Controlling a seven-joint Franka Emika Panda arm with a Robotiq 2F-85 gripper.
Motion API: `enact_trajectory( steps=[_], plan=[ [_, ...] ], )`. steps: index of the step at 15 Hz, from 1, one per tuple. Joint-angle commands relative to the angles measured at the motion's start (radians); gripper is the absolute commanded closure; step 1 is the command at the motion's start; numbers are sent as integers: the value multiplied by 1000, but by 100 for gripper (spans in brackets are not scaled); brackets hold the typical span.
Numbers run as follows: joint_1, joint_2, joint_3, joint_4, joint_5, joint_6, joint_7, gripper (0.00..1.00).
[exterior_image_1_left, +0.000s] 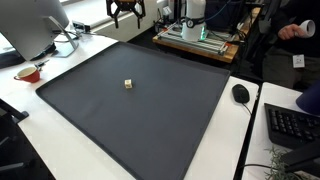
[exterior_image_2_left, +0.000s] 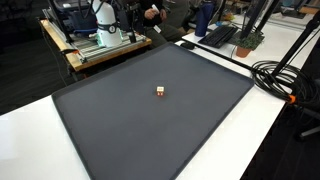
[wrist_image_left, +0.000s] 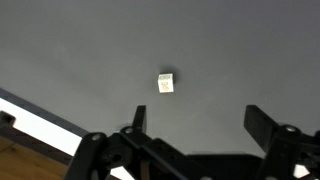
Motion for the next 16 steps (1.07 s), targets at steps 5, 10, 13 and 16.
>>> enact_trajectory(
  steps=[5,10,13,16],
  plan=[
    [259,205,-120,48,460,94,-564,0],
    [118,204,30,32,421,120,-514,0],
    [162,269,-101,105,561,9,-679,0],
    [-17,344,25,153,672,-39,-817,0]
  ],
)
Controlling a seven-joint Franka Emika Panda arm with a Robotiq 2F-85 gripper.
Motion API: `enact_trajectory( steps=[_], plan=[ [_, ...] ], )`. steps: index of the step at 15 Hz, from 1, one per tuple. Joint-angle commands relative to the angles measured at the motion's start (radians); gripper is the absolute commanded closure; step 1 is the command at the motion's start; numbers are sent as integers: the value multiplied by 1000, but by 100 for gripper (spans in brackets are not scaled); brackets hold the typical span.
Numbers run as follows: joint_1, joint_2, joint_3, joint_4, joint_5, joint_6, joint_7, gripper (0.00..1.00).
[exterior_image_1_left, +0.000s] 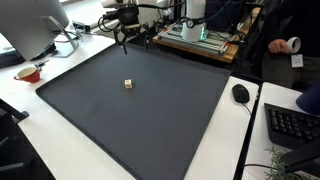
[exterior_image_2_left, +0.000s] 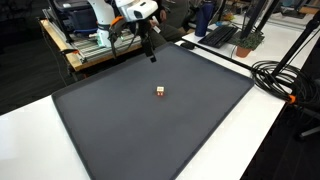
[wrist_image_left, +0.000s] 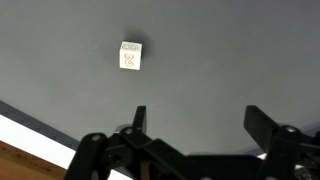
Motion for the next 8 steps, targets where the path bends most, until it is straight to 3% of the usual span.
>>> enact_trajectory(
  steps=[1,5,6,7,8],
  plan=[
    [-189,120,132,91,141,-66,-183,0],
    [-275,246,257,120,245,111,-220,0],
    [-231,277,237,126,293,168,-231,0],
    [-238,303,263,138,332,211,-234,0],
    [-241,245,234,100,255,146,-200,0]
  ],
)
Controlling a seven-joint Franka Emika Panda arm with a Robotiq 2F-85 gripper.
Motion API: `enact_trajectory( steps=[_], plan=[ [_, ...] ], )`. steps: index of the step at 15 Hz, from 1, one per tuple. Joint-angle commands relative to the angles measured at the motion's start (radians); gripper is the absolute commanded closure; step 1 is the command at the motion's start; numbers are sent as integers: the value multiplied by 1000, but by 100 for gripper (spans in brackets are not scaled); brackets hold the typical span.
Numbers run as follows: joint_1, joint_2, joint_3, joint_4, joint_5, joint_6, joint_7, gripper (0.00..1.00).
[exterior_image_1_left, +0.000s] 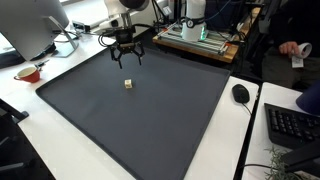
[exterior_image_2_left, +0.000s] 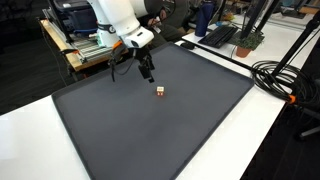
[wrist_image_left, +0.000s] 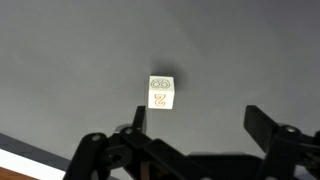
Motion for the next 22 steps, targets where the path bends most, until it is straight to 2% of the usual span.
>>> enact_trajectory(
  steps=[1,4,10,17,18,19,20,22],
  plan=[
    [5,21,8,5,7,16,-1,0],
    [5,24,5,6,6,15,-1,0],
    [-45,139,24,123,42,9,-106,0],
    [-62,209,63,189,110,24,-95,0],
    [-63,213,69,190,126,23,-96,3],
    [-64,218,74,191,137,24,-99,11],
    [-66,224,78,194,150,24,-102,12],
    [-69,235,77,201,162,20,-98,31]
  ],
)
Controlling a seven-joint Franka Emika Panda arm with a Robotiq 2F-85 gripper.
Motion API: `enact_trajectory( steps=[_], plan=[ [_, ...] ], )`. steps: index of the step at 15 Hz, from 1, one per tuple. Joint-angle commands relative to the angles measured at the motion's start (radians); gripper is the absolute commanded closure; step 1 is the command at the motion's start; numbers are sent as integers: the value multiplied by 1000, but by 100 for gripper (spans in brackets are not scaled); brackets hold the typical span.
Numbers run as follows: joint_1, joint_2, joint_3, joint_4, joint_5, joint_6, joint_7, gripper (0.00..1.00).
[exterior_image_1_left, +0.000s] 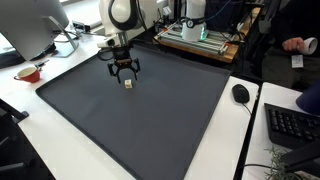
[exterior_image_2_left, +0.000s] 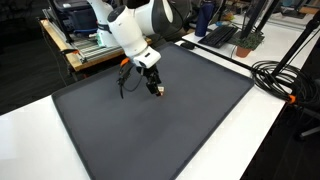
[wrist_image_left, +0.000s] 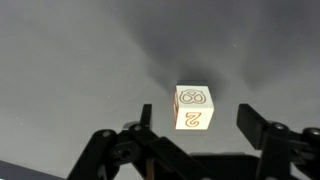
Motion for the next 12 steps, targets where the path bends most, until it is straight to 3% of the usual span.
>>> enact_trajectory(
  steps=[1,3,4,5,6,9,10,12],
  plan=[
    [-26,28,19,24,56,6,-30,33],
    [-28,30,15,20,63,7,-29,40],
    [-29,30,13,17,62,6,-25,37],
    [-32,30,12,16,62,8,-27,43],
    [-35,29,13,14,64,10,-29,62],
    [-42,29,17,12,66,14,-33,83],
    [-44,26,19,11,69,15,-35,89],
    [-42,21,19,7,67,18,-34,90]
  ],
)
